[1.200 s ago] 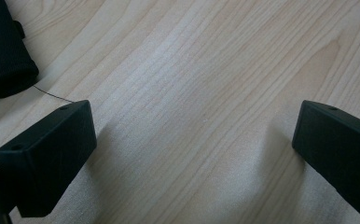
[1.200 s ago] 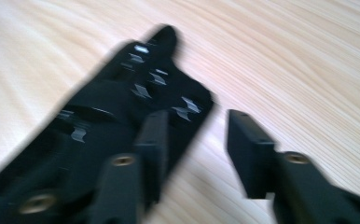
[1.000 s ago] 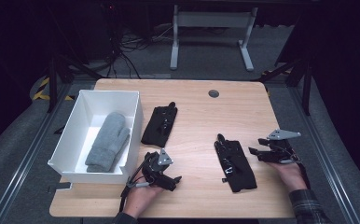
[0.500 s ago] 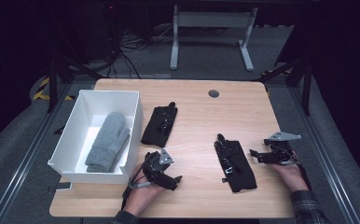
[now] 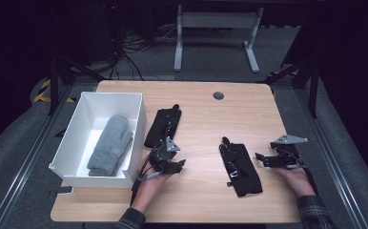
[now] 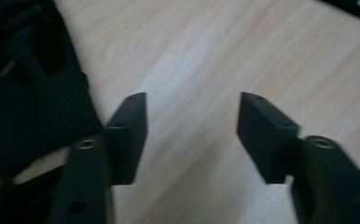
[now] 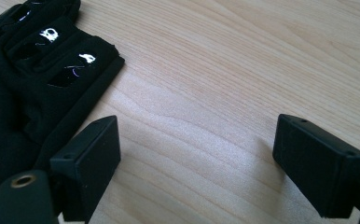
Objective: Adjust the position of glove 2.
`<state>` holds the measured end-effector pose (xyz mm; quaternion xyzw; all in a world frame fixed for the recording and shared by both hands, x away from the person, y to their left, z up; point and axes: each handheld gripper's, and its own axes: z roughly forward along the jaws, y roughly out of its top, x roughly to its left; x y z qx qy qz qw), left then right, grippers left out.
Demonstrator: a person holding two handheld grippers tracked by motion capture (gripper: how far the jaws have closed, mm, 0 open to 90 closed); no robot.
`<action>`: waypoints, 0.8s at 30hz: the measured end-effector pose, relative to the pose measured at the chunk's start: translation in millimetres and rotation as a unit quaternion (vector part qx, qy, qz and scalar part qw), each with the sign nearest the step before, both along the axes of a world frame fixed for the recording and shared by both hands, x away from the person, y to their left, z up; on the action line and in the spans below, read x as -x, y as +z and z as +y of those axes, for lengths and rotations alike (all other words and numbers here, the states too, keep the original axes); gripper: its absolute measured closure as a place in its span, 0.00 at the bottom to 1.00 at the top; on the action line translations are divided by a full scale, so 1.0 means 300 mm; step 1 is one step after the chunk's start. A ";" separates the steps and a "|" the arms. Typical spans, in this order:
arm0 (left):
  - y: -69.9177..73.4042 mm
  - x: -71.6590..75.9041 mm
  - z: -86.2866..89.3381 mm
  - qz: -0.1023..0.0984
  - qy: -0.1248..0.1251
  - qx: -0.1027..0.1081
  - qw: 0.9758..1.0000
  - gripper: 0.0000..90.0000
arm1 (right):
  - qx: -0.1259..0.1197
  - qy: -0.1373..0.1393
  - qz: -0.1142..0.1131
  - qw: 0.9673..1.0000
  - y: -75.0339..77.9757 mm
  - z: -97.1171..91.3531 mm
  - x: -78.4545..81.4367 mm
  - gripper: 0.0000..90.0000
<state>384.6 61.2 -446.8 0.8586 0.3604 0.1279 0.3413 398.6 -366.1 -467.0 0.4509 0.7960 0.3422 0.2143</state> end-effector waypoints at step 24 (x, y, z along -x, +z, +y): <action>-0.021 -0.300 0.031 0.006 0.102 0.003 0.995 1.00 | 0.000 0.007 0.000 1.000 0.000 0.001 0.000 0.17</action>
